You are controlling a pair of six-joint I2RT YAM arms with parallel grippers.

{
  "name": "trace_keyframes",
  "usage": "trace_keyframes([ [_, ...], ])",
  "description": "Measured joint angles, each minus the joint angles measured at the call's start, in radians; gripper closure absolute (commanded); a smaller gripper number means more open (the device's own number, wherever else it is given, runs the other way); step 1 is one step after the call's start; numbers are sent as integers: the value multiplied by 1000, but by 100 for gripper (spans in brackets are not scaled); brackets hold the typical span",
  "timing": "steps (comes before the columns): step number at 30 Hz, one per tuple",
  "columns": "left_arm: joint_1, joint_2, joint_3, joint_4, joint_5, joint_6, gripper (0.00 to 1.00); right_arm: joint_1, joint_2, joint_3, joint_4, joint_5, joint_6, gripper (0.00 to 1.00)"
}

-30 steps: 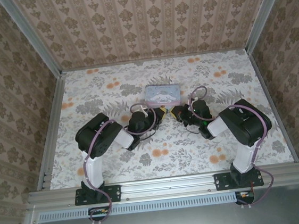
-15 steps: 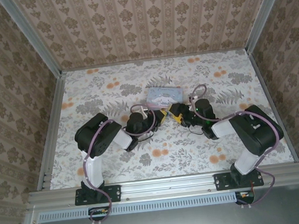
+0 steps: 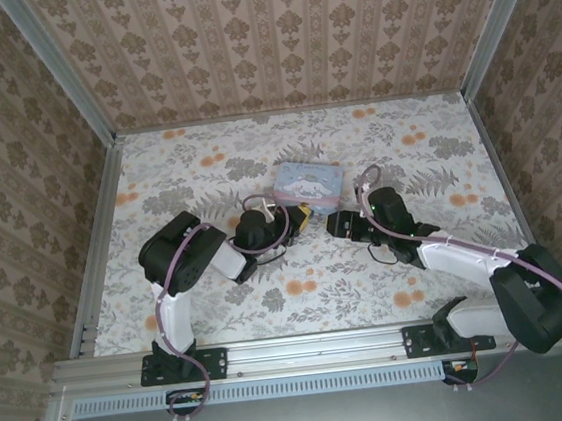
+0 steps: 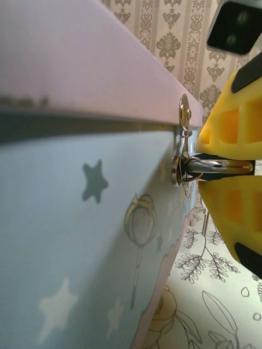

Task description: Unlock the padlock with the key

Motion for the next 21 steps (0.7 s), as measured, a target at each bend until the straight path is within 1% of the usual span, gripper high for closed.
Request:
trace_keyframes([
  [4,0,0,-7,-1,7,0,100,56,4,40,-63,92,-153,52],
  [8,0,0,-7,-1,14,0,100,134,48,79,-103,186,-277,59],
  [14,0,0,-7,-2,31,-1,100,236,142,150,-140,334,-427,55],
  [17,0,0,-13,-3,34,-1,100,270,202,187,-152,402,-486,55],
  [21,0,-2,-20,-8,39,-2,100,291,260,218,-165,471,-540,56],
])
